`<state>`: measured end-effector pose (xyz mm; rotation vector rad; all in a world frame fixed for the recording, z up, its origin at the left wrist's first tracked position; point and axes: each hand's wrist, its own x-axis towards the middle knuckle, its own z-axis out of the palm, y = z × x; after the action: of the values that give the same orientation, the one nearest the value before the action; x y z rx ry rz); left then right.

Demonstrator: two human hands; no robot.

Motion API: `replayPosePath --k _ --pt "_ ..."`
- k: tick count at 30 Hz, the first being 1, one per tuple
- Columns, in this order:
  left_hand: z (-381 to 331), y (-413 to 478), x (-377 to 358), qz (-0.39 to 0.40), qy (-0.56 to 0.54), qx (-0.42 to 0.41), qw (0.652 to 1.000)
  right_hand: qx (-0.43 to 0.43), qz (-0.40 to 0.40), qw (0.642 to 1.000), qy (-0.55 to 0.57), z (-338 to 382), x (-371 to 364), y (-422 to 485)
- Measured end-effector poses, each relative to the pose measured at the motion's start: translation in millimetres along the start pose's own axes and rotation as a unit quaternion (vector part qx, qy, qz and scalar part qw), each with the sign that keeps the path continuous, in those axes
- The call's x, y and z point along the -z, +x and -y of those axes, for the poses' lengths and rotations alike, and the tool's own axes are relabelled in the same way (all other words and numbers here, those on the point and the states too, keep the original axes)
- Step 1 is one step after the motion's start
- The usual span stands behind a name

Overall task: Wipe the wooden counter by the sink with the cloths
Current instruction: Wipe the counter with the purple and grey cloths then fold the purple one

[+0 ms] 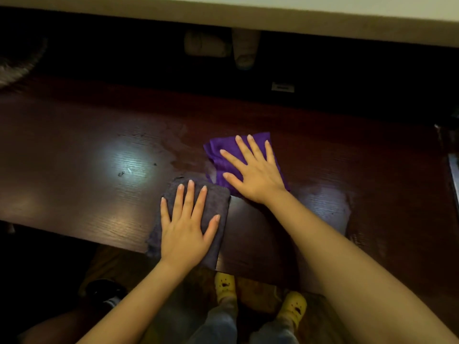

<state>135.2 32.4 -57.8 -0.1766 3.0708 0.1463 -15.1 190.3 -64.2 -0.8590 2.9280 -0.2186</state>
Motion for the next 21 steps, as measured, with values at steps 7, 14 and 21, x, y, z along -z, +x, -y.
replayPosePath --k 7,14,21 --pt "2 5 0 0.000 -0.013 -0.008 1.000 -0.090 -0.027 0.996 -0.008 -45 7 -78" --pt "7 16 4 0.002 -0.027 -0.011 1.000 -0.203 -0.024 0.979 -0.019 -81 13 -150" --pt "8 16 4 -0.001 -0.024 -0.017 1.000 -0.293 -0.024 0.956 -0.009 -102 12 -208"
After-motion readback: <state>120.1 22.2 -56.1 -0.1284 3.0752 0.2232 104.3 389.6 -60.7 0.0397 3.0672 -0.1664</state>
